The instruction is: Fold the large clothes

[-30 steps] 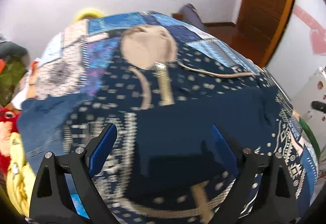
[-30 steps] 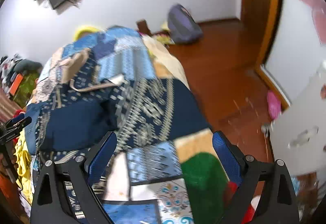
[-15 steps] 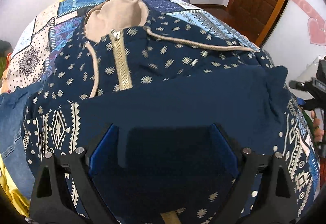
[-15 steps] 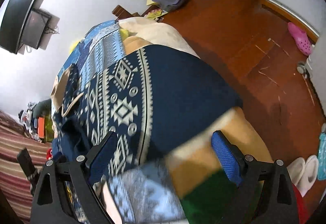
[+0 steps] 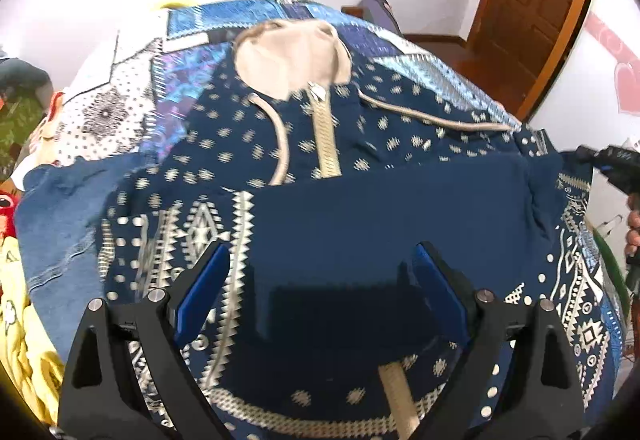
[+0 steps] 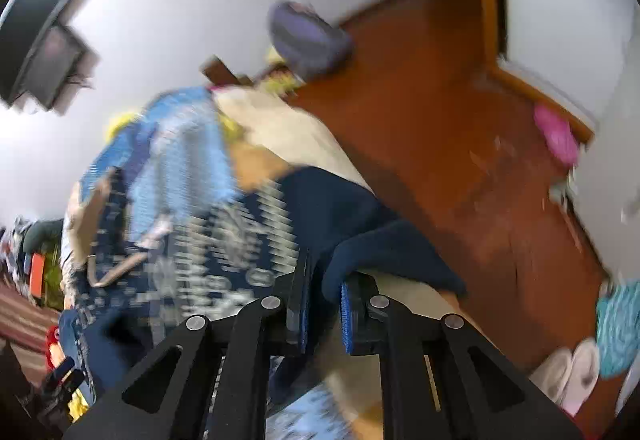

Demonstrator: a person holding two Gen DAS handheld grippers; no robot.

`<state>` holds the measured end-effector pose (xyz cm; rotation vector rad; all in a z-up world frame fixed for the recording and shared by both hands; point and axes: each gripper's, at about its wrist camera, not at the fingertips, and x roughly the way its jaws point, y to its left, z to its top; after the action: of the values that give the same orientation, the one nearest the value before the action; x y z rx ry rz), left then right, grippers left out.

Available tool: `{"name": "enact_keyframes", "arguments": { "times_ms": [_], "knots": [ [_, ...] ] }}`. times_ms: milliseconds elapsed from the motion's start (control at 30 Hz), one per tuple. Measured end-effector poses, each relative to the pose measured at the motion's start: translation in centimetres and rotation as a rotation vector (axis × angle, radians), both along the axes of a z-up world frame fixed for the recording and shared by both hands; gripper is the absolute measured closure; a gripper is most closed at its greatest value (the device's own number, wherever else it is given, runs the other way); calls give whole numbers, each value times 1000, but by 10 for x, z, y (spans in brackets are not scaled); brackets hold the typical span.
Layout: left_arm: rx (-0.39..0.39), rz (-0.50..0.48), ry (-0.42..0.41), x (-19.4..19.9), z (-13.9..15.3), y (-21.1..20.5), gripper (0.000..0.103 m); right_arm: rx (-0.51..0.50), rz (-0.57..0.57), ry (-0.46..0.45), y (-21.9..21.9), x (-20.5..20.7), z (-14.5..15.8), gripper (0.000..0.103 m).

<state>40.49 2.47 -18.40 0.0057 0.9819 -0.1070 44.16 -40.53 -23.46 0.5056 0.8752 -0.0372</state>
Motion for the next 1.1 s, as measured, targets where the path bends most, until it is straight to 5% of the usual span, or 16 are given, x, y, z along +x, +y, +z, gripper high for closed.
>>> {"name": "enact_keyframes", "arguments": {
  "times_ms": [233, 367, 533, 733, 900, 933, 1000, 1033, 1100],
  "knots": [
    [-52, 25, -59, -24, 27, 20, 10, -41, 191, -253, 91, -26, 108, 94],
    [-42, 30, -87, -40, 38, 31, 10, -57, 316, -281, 159, -33, 132, 94],
    [-58, 45, -108, -66, 47, 52, 10, -102, 423, -79, 242, -17, 74, 94],
    [-78, 81, -105, -98, 48, 84, 10, -147, 454, 286, 275, -11, -22, 94],
    [-74, 107, -88, -117, 41, 98, 10, -164, 481, 291, 282, -41, -22, 91],
    [-77, 112, -87, -120, 41, 99, 10, -160, 488, 291, 284, -45, -20, 85],
    [-92, 116, -87, -125, 41, 100, 10, -117, 540, 286, 290, -56, -14, 56],
    [-97, 113, -85, -127, 42, 99, 10, -65, 579, 290, 291, -61, -12, 25],
    [-97, 99, -83, -128, 45, 94, 10, 18, 619, 294, 294, -72, -9, 16]
  ]
}}
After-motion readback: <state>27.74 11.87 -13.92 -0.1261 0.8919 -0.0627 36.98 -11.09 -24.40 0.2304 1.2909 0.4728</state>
